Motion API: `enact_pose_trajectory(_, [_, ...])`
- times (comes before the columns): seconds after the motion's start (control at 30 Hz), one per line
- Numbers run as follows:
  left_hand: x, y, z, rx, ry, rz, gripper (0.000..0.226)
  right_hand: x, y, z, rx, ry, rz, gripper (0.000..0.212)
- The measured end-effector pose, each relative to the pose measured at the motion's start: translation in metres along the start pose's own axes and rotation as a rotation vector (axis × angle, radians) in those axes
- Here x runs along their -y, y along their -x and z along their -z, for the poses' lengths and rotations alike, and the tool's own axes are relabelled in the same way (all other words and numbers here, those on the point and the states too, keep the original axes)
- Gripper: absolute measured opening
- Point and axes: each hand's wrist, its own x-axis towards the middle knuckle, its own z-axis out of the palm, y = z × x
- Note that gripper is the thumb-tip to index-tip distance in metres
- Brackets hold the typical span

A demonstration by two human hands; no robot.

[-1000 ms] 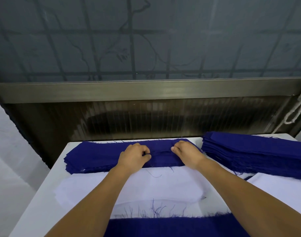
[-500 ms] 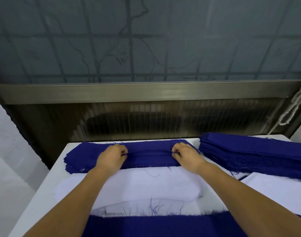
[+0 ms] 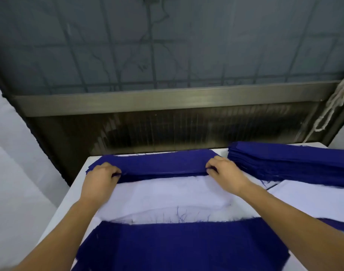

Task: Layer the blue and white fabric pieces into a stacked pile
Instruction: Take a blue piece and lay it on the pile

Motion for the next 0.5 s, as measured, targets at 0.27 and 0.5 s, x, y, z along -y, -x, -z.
enact_pose_trajectory(0.27, [-0.007,0.085,0.064,0.501,0.247,-0.225,0.020,-0.002,0.129,0.067,0.320,-0.278,-0.047,0.013])
enact_pose_trajectory(0.5, [-0.032,0.095,0.082,0.355,0.300,-0.167,0.026,0.006,0.134,0.082,0.214,-0.242,-0.044,0.016])
